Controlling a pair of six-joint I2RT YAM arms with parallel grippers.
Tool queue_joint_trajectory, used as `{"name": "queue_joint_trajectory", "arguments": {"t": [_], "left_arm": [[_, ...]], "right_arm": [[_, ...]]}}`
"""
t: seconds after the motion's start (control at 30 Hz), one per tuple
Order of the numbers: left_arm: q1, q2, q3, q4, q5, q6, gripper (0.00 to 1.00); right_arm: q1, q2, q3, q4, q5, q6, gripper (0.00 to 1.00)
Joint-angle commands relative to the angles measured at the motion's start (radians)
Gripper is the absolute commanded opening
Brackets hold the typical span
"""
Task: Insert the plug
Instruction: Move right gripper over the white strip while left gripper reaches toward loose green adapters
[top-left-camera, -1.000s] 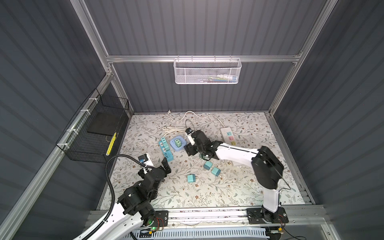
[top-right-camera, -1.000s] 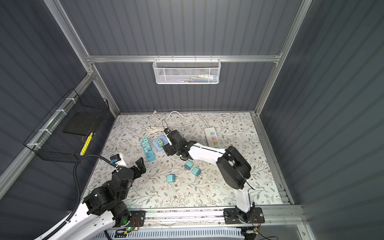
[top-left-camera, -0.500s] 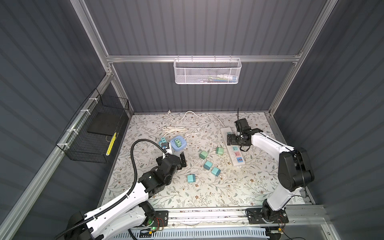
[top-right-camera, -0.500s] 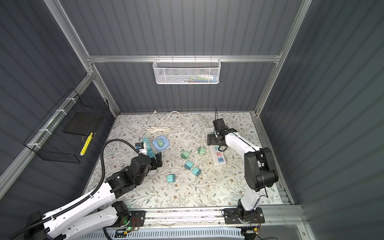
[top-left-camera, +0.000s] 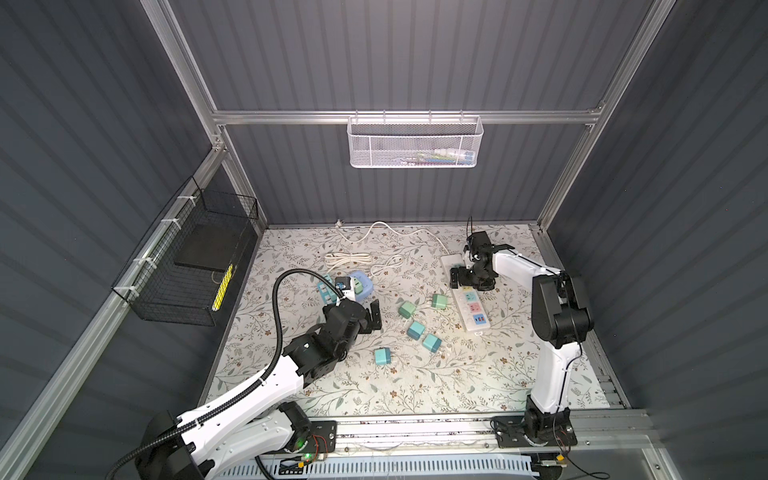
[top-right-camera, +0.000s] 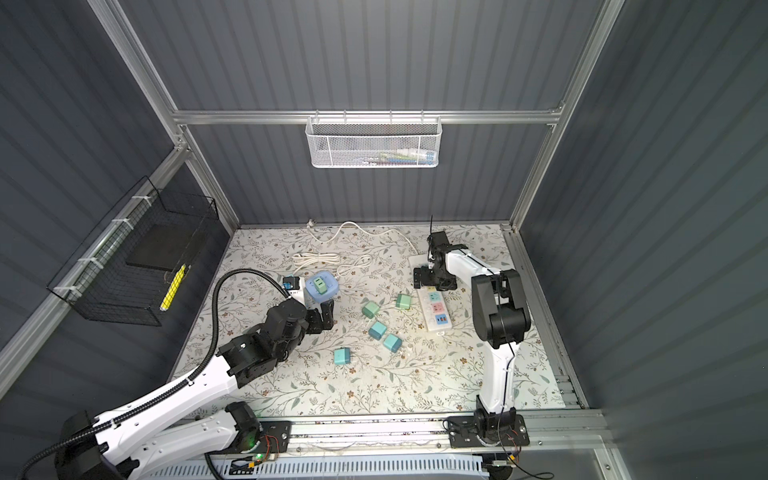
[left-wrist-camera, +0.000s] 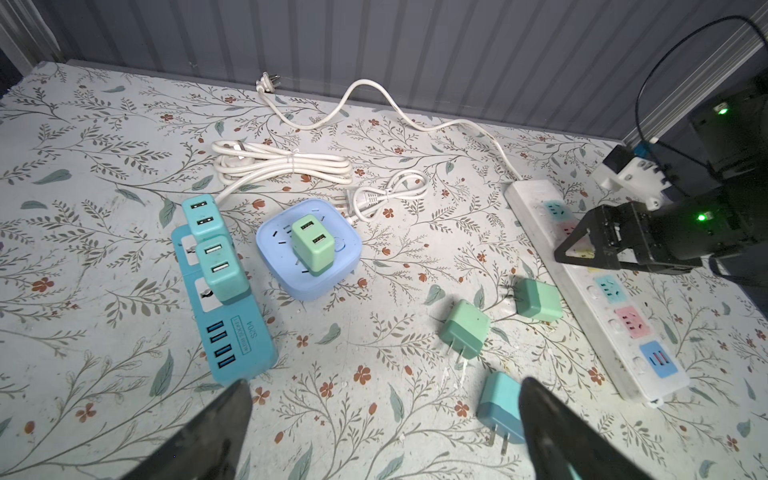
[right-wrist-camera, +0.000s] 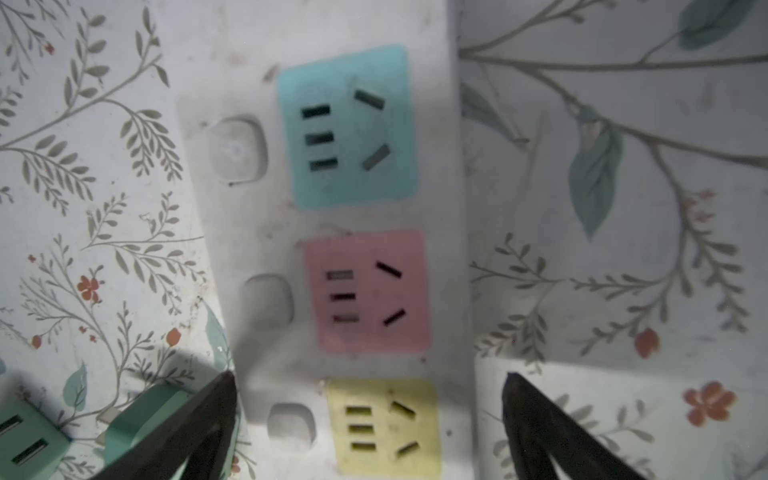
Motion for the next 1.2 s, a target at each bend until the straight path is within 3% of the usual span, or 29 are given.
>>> {"name": "queue_joint_trajectory", "arguments": {"t": [0.0,0.27,0.4,0.67,0.8,1.03,1.17], "left_arm": [[0.011,-0.014,0.042,-0.02,0.008,0.033,1.0],[0.017,-0.023,0.04,-0.023,0.01,0.035,1.0],[0.019,-0.054,0.02,-0.037,0.005,0.024,1.0],[0.019,-0.12,-0.013,-0.066,-0.005,-0.001,1.0],[0.018,-0.104,-0.017,-0.061,0.009,-0.004,1.0],[0.018,0.043,0.026,-0.104,0.061,0.014,1.0],[0.02,0.169,0.057,-0.085,0.114,0.05,1.0]], "right_arm": [[0.02,0.017,0.02,-0.033,-0.031,-0.017,0.99],[0.098,0.07,0.056,-0.081,0.162,0.012,0.99],[0.156,0.075,0.034,-0.064,0.207,0.013,0.86],[0.272,0.037,-0.024,0.019,0.115,0.074,0.81],[0.28,0.03,-0.043,0.057,0.139,0.088,0.81],[0.197,0.008,-0.08,0.032,0.127,0.005,0.82],[0.184,-0.008,-0.105,0.044,0.127,-0.012,0.87]]}}
